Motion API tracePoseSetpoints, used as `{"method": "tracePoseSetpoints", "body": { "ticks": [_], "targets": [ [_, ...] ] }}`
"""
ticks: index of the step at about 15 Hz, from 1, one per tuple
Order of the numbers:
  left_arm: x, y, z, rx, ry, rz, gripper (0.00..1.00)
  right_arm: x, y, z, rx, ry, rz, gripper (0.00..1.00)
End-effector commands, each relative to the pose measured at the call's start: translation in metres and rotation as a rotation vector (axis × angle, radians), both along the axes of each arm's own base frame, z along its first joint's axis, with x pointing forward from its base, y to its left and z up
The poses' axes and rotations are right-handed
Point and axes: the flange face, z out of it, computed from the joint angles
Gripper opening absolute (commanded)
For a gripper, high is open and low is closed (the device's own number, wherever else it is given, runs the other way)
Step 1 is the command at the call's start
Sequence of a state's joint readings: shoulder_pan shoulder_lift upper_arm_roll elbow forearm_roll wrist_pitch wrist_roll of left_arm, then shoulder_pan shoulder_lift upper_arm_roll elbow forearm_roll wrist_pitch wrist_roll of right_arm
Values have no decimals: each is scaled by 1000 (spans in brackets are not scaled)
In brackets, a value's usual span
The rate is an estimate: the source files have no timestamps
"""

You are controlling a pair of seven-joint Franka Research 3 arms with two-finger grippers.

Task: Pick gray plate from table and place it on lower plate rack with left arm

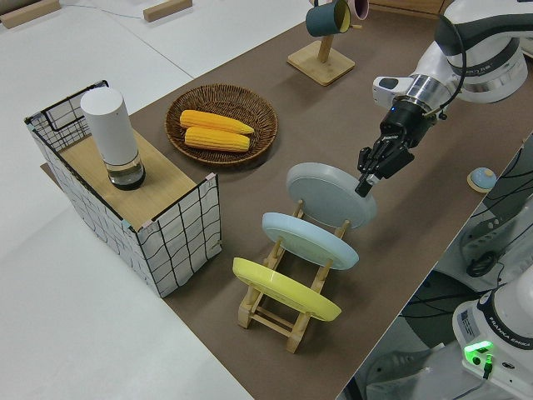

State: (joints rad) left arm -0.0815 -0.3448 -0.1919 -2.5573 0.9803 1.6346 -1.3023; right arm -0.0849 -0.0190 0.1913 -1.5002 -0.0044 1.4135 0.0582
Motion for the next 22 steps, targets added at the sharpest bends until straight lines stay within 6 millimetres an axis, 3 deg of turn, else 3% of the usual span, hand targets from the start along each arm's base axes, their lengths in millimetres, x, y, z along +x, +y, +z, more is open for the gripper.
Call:
{"method": "tracePoseSetpoints", "body": {
  "ticks": [1,7,8,9,12,14,18,22],
  "targets": [
    [-5,-3,-8,0,-27,-19,0,-3,1,3,6,7,0,990],
    [-1,-5,-18,-23,-34,-23,0,-3,1,3,6,7,0,990],
    [-1,-3,-19,-25,-26,-23,55,-2,0,3,6,7,0,990],
    [0,-3,-18,-27,-22,-23,201,-2,0,3,6,7,0,990],
    [0,-1,-19,-32,-2,-28,444,-3,1,3,6,7,0,987],
    [1,-2,-19,-31,-2,-31,991,-2,0,3,6,5,0,987],
    [6,-6,-19,-35,30,-52,995,-3,1,3,6,7,0,990],
    [21,-12,5,-108,75,-62,995,-2,0,3,6,7,-2,987]
  ]
}}
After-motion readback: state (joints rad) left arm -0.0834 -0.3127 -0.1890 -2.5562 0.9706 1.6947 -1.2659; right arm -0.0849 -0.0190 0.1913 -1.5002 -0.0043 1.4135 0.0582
